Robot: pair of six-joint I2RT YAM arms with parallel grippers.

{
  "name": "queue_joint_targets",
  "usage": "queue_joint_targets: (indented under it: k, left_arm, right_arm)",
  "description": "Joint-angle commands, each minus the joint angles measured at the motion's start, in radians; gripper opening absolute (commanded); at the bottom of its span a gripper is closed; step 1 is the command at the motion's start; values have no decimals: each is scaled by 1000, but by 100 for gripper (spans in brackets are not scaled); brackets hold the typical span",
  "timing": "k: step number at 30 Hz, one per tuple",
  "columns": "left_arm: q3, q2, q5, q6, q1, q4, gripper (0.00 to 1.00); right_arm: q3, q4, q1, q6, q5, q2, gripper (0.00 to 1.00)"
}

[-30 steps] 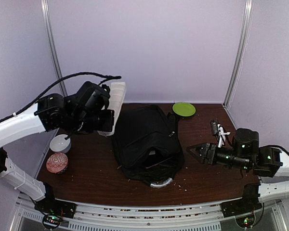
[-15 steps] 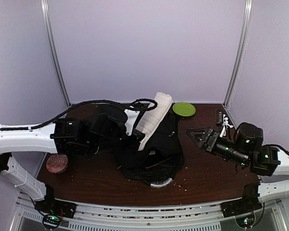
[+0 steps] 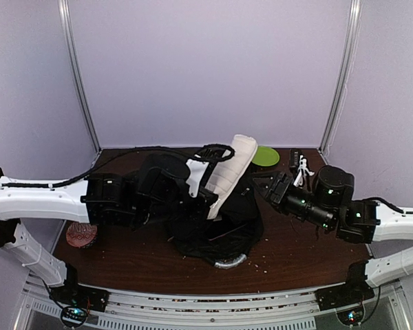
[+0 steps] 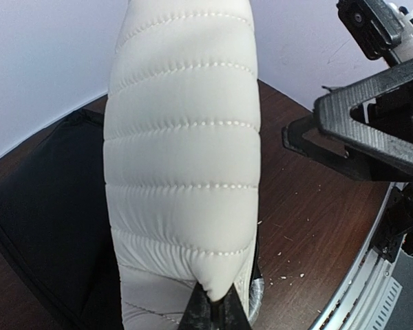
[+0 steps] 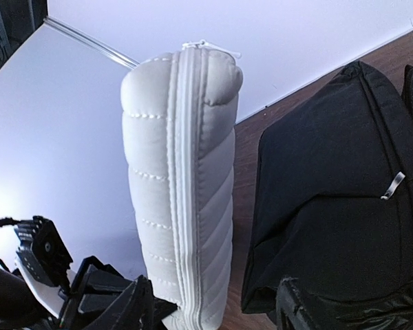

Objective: Pack the student bag
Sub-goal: Pick up the stationery from the center of the board.

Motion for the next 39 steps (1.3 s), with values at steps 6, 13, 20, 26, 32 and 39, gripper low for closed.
queue_joint_targets:
  k: [6,13,20,26,32,39]
  left_arm:
    - [-22,-18,33,14,-16,89,0]
    - [-35,-27,67,25,-18,98,0]
    - [-40,-35,68,34,-24,110,0]
    - [-42,-35,68,46,-32,113,0]
    - [-40,-37,36,50,-34,98,18]
    - [-54,-101,-129,54,-34,-21,98]
  right_arm:
    - [91,49,2,-18,-63,64,58]
    - [141,-12,-4,-21,-107,117,47]
    - [133,-5,-7,2,-112,124,28]
    - [143,-28,-9,0,-110,127,19]
    - [140,-47,-10,-18,-102,100,0]
    - [96,-255,-11,-112,-6,-93,0]
